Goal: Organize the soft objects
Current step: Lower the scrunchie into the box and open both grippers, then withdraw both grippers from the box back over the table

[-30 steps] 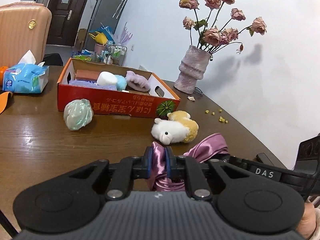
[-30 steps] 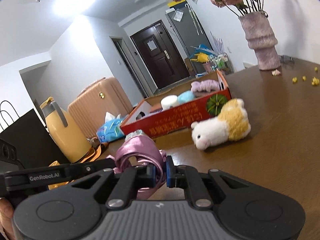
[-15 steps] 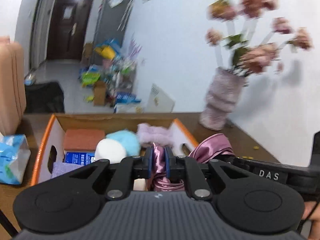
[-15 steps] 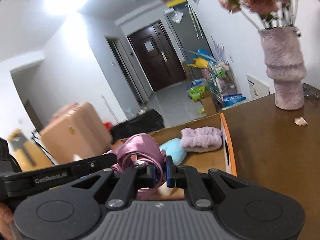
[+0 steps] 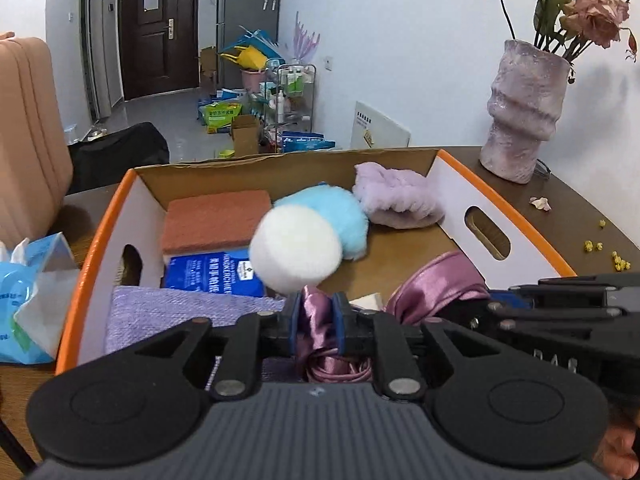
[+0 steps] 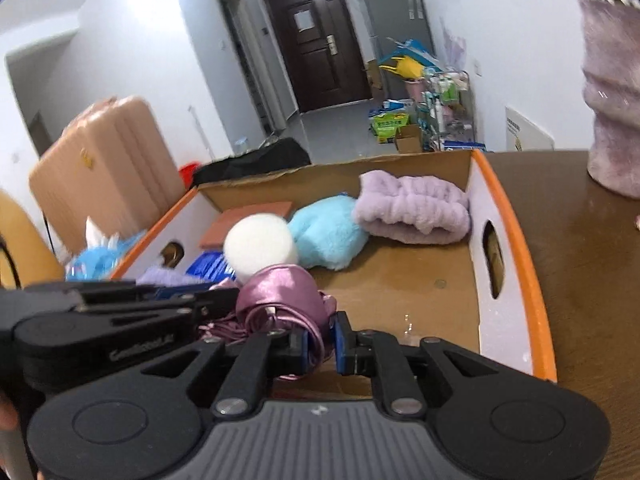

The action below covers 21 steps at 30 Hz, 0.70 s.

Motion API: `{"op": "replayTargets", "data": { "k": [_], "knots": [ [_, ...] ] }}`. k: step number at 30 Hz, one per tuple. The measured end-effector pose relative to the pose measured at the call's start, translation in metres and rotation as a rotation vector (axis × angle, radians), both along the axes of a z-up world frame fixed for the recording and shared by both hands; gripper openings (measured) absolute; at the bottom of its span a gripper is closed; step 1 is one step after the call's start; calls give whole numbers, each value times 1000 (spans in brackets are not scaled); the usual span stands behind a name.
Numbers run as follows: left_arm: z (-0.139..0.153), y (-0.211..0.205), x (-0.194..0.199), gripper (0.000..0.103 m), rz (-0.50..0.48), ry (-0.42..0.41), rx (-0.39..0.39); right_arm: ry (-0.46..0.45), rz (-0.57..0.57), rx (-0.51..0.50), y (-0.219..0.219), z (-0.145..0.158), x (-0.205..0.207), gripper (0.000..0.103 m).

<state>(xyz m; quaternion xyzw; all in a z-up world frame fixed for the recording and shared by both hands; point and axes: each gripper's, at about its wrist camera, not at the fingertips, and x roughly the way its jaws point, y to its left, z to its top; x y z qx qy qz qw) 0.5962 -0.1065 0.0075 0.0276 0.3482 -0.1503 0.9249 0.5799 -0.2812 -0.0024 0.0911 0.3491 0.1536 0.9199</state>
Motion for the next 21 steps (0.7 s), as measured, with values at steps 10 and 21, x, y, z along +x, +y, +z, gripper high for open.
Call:
{"op": "replayTargets", "data": {
  "k": [10,21],
  "knots": [
    [66,23,-44,50,25,-117,25,-73,-9,-74,-23,69,-40,52],
    [136,44,-115,75,95,-283,7,-227,-59,-74,-43,147,-115,58]
  ]
}}
